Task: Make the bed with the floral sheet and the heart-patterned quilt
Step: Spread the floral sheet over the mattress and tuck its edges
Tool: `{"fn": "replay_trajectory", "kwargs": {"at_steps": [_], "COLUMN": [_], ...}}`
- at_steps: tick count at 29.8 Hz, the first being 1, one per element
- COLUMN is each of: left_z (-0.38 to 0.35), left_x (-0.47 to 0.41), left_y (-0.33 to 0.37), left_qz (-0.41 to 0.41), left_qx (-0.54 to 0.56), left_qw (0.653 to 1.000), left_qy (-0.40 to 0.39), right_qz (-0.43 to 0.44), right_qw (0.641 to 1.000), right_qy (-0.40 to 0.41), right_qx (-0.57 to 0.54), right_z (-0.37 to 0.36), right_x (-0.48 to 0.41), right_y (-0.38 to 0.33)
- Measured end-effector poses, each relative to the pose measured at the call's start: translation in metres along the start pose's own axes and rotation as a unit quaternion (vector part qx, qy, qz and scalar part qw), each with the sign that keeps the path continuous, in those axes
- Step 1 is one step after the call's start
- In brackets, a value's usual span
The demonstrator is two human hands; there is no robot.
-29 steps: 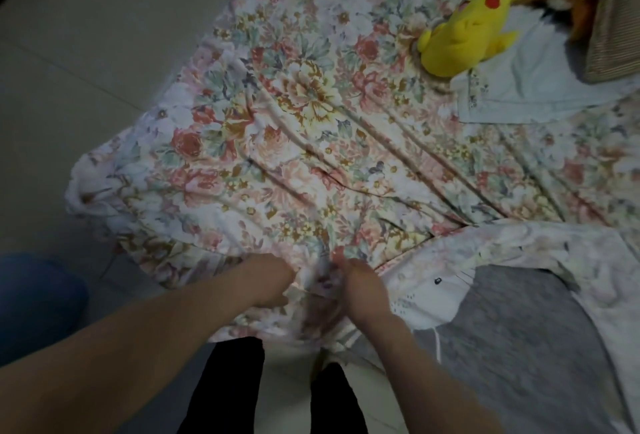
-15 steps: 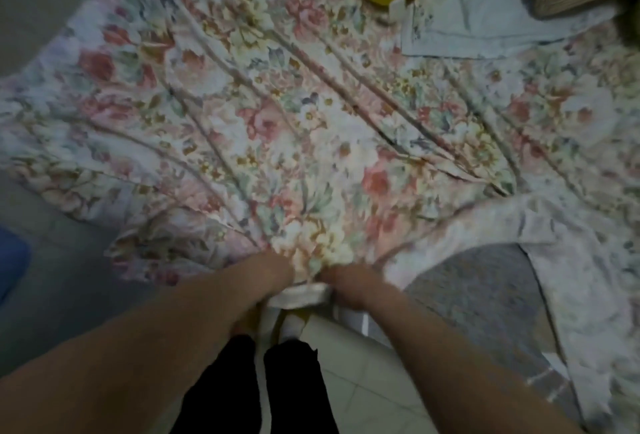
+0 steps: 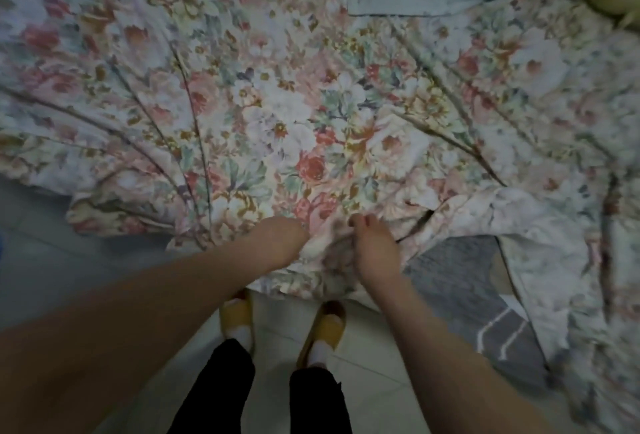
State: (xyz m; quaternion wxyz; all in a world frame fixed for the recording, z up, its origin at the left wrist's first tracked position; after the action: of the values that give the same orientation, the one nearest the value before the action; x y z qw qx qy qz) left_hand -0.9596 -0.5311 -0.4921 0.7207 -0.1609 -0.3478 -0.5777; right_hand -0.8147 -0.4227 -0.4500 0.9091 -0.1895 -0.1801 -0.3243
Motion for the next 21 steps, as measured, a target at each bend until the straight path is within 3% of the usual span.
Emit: {"fn": "replay_trajectory", "kwargs": {"at_steps": [3, 4, 8, 10, 14, 17, 21], "left_z": [0.029, 0.018, 0.013, 0.005, -0.035, -0.044, -0.018], "left_x": [-0.006, -0.019, -0.046, -0.057, -0.033, -0.014, -0.007], "left_y": [0.079, 0.109, 0.173, 0.194, 0.199, 0.196, 0.182], "left_qz": [-0.066, -0.07, -0.022, 0.018, 0.031, 0.07, 0.101], "left_qx": [0.063, 0.102, 0.18, 0.145, -0.033, -0.074, -0.086], "left_qw": [0.993, 0.99, 0.98, 0.987, 0.993, 0.974, 0.978], "left_qy": [0.073, 0.061, 0.084, 0.072, -0.108, -0.204, -0.158], "right_qz": [-0.029, -0.022, 0.041, 0.033, 0.061, 0.053, 0.072], "right_qw": [0.981, 0.972, 0.958, 0.967, 0.927, 0.927, 0.949], "right_qy": [-0.086, -0.104, -0.114, -0.179, -0.365, -0.344, -0.222], "right_qx": [0.173, 0.207, 0.259, 0.175, -0.053, -0.138, -0.211], "right_z": [0.02, 0.019, 0.021, 0.005, -0.06, -0.081, -0.062], "right_x": [-0.003, -0.001, -0.001, 0.019, 0.104, 0.154, 0.154], "right_y": [0.072, 0.1, 0.149, 0.156, 0.122, 0.102, 0.104]}}
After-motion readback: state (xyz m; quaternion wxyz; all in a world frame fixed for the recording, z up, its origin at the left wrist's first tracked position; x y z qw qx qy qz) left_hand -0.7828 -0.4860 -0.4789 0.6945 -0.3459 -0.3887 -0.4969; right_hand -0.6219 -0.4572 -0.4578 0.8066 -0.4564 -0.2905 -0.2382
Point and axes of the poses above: each hand's wrist, its own x-axis away from the middle knuckle, its own z-axis out of the back of the hand, y = z × x, the point moved 2 cm from there along -x, towards the middle knuckle, and after that the axes turned 6 degrees about z, right-handed, at the moved point
